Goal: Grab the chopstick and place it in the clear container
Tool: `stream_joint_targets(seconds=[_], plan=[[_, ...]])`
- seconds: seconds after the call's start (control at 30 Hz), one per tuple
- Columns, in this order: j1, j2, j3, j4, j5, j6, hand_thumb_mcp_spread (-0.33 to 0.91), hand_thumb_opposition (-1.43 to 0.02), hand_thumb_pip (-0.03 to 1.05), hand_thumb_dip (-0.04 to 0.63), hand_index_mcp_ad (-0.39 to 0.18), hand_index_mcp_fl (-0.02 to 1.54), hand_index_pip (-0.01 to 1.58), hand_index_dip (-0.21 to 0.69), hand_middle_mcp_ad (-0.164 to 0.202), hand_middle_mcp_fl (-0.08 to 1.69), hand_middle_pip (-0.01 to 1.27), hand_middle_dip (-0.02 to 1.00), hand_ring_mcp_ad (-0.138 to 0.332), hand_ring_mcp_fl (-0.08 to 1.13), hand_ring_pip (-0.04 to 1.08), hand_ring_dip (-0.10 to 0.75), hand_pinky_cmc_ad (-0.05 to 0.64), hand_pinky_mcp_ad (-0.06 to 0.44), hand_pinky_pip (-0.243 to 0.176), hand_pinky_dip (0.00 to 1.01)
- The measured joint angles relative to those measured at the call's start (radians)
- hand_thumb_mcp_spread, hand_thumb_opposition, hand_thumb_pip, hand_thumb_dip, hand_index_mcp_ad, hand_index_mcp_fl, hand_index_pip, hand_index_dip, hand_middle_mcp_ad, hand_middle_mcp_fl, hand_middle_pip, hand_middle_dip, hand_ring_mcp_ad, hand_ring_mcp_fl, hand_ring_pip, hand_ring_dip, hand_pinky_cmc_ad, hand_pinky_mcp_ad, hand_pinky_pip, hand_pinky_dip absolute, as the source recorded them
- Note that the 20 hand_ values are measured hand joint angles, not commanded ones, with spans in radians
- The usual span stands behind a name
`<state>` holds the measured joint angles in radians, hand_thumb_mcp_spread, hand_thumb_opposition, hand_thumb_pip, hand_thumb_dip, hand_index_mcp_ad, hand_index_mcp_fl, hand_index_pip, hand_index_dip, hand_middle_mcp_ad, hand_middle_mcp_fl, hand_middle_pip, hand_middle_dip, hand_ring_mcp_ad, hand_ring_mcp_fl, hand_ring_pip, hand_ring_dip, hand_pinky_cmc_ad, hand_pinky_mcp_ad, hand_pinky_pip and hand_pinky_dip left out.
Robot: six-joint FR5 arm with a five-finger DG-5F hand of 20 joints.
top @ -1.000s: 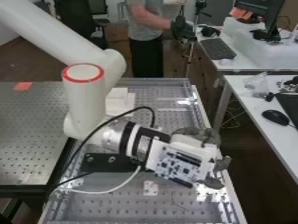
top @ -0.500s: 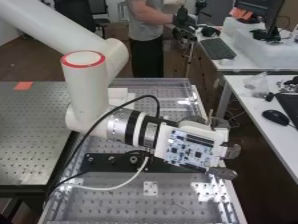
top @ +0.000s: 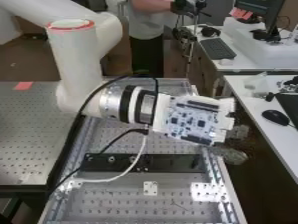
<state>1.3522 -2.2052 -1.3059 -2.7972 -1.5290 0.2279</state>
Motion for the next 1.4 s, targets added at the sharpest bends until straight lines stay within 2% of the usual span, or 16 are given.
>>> stream_joint_targets(seconds=[0.17, 0.33, 0.57, 0.73, 1.07, 1.4], plan=[[0.043, 0.078, -0.053, -0.002, 0.018, -0.044, 0.77, -1.09, 0.38, 0.344, -0.22, 1.06, 0.65, 0.459, 0.026, 1.28, 0.25, 0.72, -0.024, 0.56, 0.1, 0.506, 0.354, 0.314, 0.033, 0.17], [0.11, 0.142, -0.132, 0.01, 0.056, -0.056, 0.77, -1.09, 0.38, 0.344, -0.22, 1.06, 0.65, 0.463, 0.026, 1.28, 0.25, 0.72, -0.019, 0.56, 0.1, 0.508, 0.358, 0.314, 0.033, 0.17], [0.241, 0.201, -0.235, 0.032, 0.14, -0.037, 0.77, -1.09, 0.38, 0.344, -0.22, 1.06, 0.65, 0.459, 0.026, 1.28, 0.25, 0.72, -0.009, 0.56, 0.11, 0.515, 0.358, 0.309, 0.035, 0.17], [0.316, 0.21, -0.266, 0.033, 0.181, -0.01, 0.77, -1.09, 0.38, 0.344, -0.22, 1.06, 0.65, 0.463, 0.026, 1.28, 0.25, 0.72, -0.01, 0.56, 0.1, 0.515, 0.356, 0.325, 0.035, 0.17], [0.401, 0.173, -0.252, -0.049, 0.205, 0.069, 0.77, -1.09, 0.38, 0.344, -0.22, 1.06, 0.65, 0.463, 0.026, 1.28, 0.24, 0.72, -0.012, 0.56, 0.1, 0.511, 0.356, 0.325, 0.035, 0.17], [0.424, 0.121, -0.191, -0.134, 0.186, 0.119, 0.77, -1.09, 0.38, 0.344, -0.22, 1.06, 0.65, 0.463, 0.026, 1.28, 0.25, 0.72, -0.009, 0.56, 0.1, 0.515, 0.356, 0.325, 0.035, 0.17]])
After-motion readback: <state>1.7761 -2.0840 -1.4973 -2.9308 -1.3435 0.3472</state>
